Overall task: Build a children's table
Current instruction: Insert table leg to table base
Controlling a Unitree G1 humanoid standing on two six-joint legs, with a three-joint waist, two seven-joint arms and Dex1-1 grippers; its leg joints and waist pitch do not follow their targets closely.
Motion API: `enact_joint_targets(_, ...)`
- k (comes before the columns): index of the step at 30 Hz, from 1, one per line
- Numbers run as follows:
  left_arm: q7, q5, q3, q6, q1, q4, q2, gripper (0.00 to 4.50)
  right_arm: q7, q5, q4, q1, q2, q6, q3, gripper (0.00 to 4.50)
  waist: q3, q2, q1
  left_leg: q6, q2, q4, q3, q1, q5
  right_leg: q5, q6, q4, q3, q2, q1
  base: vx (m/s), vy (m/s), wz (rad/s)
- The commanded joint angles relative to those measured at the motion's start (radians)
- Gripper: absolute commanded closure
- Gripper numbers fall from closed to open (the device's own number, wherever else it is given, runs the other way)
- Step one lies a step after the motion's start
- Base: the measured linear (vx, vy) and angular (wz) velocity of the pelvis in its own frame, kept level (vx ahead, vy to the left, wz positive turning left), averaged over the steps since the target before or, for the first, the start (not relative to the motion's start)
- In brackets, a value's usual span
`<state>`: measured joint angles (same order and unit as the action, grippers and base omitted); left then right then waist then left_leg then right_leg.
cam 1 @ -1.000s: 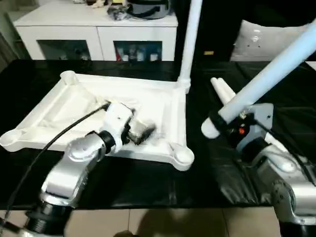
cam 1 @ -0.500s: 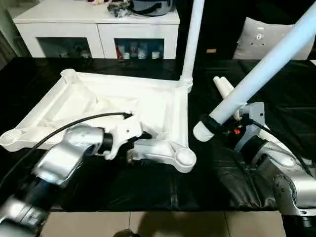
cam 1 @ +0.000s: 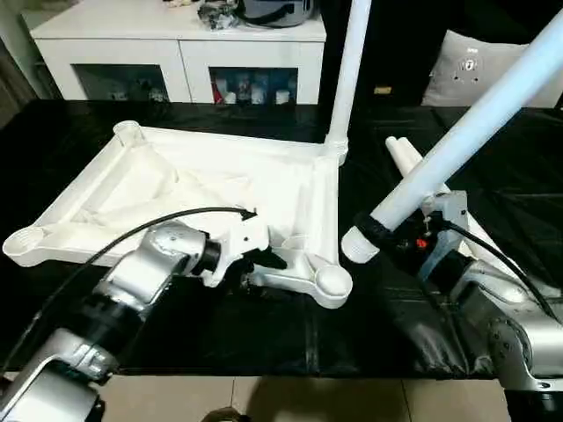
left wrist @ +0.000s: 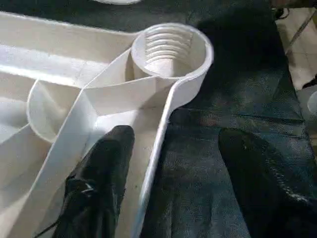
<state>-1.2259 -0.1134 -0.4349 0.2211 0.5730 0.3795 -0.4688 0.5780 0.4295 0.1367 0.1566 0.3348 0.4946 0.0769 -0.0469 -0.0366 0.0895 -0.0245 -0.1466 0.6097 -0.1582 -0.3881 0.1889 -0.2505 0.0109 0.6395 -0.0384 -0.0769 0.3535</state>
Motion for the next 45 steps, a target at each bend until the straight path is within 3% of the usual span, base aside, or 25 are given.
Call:
enact_joint_targets(1, 0.001, 0.019, 0.001, -0.034, 0.028, 0.042, 0.006, 1.71, 0.011, 0.012, 0.017, 0.001, 0.001, 0.006, 0.01, 2.64, 0.058, 0.007, 0.002, 0.007, -0.077, -0.086, 0.024, 0.023, 0.171, -0.036, -0.245, -0.077, 0.042, -0.084, -0.022, 0.0, 0.0, 0.0)
enact_joint_targets(9, -0.014, 0.034, 0.0, -0.067, 0.054, 0.124, 0.024, 2.35, 0.013, 0.022, 0.013, 0.006, 0.007, 0.01, 0.009, 2.64, 0.06, 0.006, 0.004, 0.022, -0.079, -0.086, 0.023, 0.023, 0.148, 0.011, -0.257, -0.074, 0.041, -0.086, -0.023, 0.0, 0.0, 0.0)
enact_joint_targets(11, -0.019, 0.045, 0.0, -0.092, 0.067, 0.165, 0.033, 2.55, 0.017, 0.021, 0.009, 0.007, 0.01, 0.009, 0.008, 2.64, 0.061, 0.002, 0.005, 0.023, -0.079, -0.085, 0.024, 0.023, 0.144, 0.019, -0.258, -0.074, 0.041, -0.087, -0.024, 0.0, 0.0, 0.0)
enact_joint_targets(15, -0.014, 0.078, -0.01, -0.145, 0.094, 0.252, 0.041, 2.8, 0.022, 0.021, 0.009, 0.006, 0.011, 0.006, 0.007, 2.64, 0.062, 0.006, 0.006, 0.03, -0.079, -0.085, 0.023, 0.022, 0.132, 0.056, -0.261, -0.072, 0.04, -0.087, -0.027, 0.0, 0.0, 0.0)
enact_joint_targets(16, -0.015, 0.08, -0.009, -0.15, 0.098, 0.262, 0.043, 2.9, 0.025, 0.023, 0.009, 0.007, 0.012, 0.006, 0.006, 2.64, 0.063, 0.0, 0.007, 0.031, -0.08, -0.084, 0.024, 0.023, 0.128, 0.064, -0.262, -0.071, 0.04, -0.088, -0.026, 0.0, 0.0, 0.0)
enact_joint_targets(18, -0.021, 0.083, -0.007, -0.159, 0.106, 0.283, 0.047, 3.01, 0.03, 0.023, 0.007, 0.01, 0.016, 0.005, 0.003, 2.64, 0.063, 0.002, 0.006, 0.034, -0.08, -0.084, 0.023, 0.023, 0.122, 0.091, -0.27, -0.071, 0.039, -0.087, -0.026, 0.0, 0.0, 0.0)
enact_joint_targets(27, -0.075, 0.13, -0.026, -0.228, 0.159, 0.399, 0.057, 3.69, 0.092, 0.039, -0.009, 0.055, 0.044, 0.026, -0.015, 2.64, 0.06, 0.006, 0.006, 0.031, -0.084, -0.087, 0.021, 0.024, 0.147, 0.049, -0.278, -0.074, 0.041, -0.091, -0.027, 0.0, 0.0, 0.0)
enact_joint_targets(32, -0.031, 0.09, 0.018, -0.128, 0.159, 0.384, 0.089, 4.13, 0.106, 0.036, -0.038, 0.106, 0.056, 0.043, -0.024, 2.64, 0.059, 0.003, 0.006, 0.017, -0.086, -0.088, 0.017, 0.028, 0.168, 0.019, -0.288, -0.076, 0.041, -0.092, -0.024, 0.0, 0.0, 0.0)
enact_joint_targets(36, 0.035, 0.047, 0.061, -0.022, 0.121, 0.315, 0.151, 4.42, 0.132, 0.045, -0.065, 0.142, 0.08, 0.103, -0.049, 2.64, 0.062, 0.006, 0.007, 0.036, -0.086, -0.083, 0.015, 0.026, 0.128, 0.073, -0.301, -0.07, 0.039, -0.092, -0.027, 0.0, 0.0, 0.0)
enact_joint_targets(37, 0.048, 0.053, 0.06, -0.009, 0.11, 0.3, 0.159, 4.42, 0.138, 0.038, -0.077, 0.154, 0.086, 0.109, -0.055, 2.64, 0.063, 0.013, 0.006, 0.05, -0.083, -0.08, 0.014, 0.02, 0.107, 0.095, -0.306, -0.069, 0.039, -0.094, -0.032, 0.0, 0.0, 0.0)
enact_joint_targets(40, 0.111, 0.108, 0.033, 0.005, 0.069, 0.254, 0.166, 4.49, 0.171, 0.003, -0.115, 0.182, 0.108, 0.098, -0.093, 2.64, 0.064, 0.014, 0.003, 0.073, -0.082, -0.076, 0.014, 0.015, 0.081, 0.105, -0.299, -0.071, 0.038, -0.093, -0.034, 0.0, 0.0, 0.0)
enact_joint_targets(41, 0.154, 0.119, 0.039, 0.027, 0.062, 0.246, 0.177, 4.49, 0.187, -0.001, -0.119, 0.188, 0.118, 0.103, -0.105, 2.64, 0.062, 0.024, 0.002, 0.079, -0.082, -0.076, 0.01, 0.018, 0.088, 0.093, -0.294, -0.075, 0.039, -0.089, -0.03, 0.0, 0.0, 0.0)
enact_joint_targets(42, 0.172, 0.124, 0.043, 0.037, 0.059, 0.242, 0.183, 4.49, 0.195, -0.003, -0.121, 0.19, 0.123, 0.104, -0.11, 2.64, 0.061, 0.018, 0.005, 0.084, -0.083, -0.076, 0.011, 0.019, 0.094, 0.07, -0.292, -0.076, 0.039, -0.091, -0.03, 0.0, 0.0, 0.0)
enact_joint_targets(45, 0.195, 0.133, 0.051, 0.029, 0.042, 0.209, 0.189, 4.5, 0.219, -0.016, -0.151, 0.212, 0.144, 0.113, -0.13, 2.64, 0.059, 0.02, 0.002, 0.076, -0.084, -0.078, 0.012, 0.018, 0.105, 0.016, -0.284, -0.079, 0.038, -0.088, -0.029, 0.0, 0.0, 0.0)
